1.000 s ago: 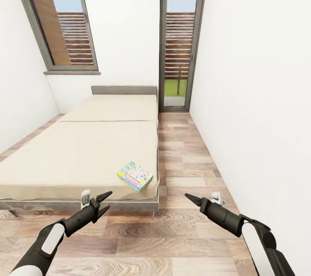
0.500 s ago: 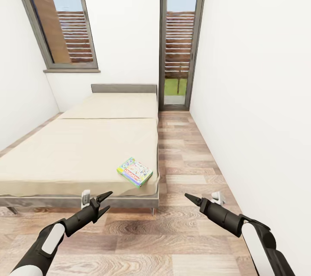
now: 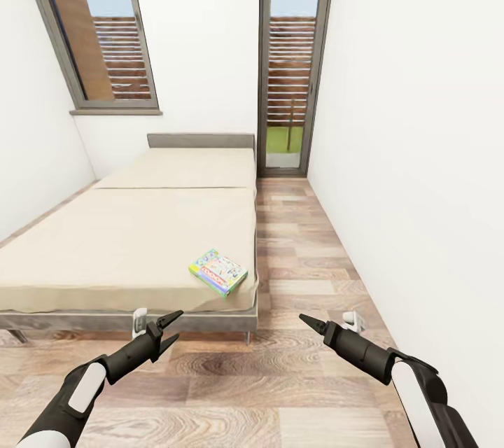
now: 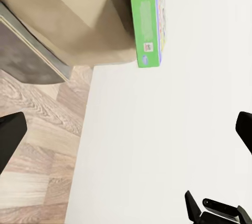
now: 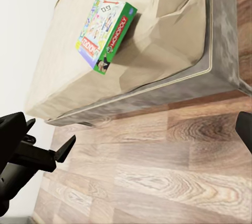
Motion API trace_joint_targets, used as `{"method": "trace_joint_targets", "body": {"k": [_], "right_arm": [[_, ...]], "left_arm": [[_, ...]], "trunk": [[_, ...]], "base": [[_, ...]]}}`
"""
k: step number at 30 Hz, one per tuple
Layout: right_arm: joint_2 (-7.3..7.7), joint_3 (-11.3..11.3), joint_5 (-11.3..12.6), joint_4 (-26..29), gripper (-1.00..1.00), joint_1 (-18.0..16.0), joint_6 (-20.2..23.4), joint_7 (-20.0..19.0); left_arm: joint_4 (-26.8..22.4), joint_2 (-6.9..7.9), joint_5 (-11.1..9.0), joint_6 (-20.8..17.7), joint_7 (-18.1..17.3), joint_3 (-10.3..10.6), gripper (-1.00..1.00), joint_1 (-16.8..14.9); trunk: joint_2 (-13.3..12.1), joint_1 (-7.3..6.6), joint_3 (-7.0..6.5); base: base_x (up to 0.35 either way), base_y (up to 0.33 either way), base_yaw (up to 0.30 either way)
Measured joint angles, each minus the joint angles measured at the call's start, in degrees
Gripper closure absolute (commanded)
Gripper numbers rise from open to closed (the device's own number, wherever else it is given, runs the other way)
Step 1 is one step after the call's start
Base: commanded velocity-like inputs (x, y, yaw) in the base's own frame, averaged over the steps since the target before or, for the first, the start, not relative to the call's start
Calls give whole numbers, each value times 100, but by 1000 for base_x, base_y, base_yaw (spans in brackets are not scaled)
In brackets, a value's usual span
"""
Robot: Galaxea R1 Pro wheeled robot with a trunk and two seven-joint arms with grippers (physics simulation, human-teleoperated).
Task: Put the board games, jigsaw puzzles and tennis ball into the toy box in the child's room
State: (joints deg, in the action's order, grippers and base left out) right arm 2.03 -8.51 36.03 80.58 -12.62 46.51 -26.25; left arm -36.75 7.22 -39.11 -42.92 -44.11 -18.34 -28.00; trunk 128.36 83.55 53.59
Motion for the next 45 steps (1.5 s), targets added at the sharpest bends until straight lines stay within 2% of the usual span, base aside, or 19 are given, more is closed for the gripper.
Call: {"method": "trace_joint_targets", "body": {"k": [18,31,45], "right_arm": [[-1,6,2,0,-100,0,0,0],[-3,7,2,1,-100,0,1,1],[-1,7,2,0,-100,0,0,0]], "left_arm": [[-1,-4,-1,-1,-1,0,-100,-1],[-1,-2,-1,-1,8,4,-100,0],[-1,0,-1,-1,9,0,-100,0]], "trunk": [[1,0,0],[2,0,0],[1,0,1]], "base": [[2,-2,0],[102,-118,0],[21,-20,0]]}}
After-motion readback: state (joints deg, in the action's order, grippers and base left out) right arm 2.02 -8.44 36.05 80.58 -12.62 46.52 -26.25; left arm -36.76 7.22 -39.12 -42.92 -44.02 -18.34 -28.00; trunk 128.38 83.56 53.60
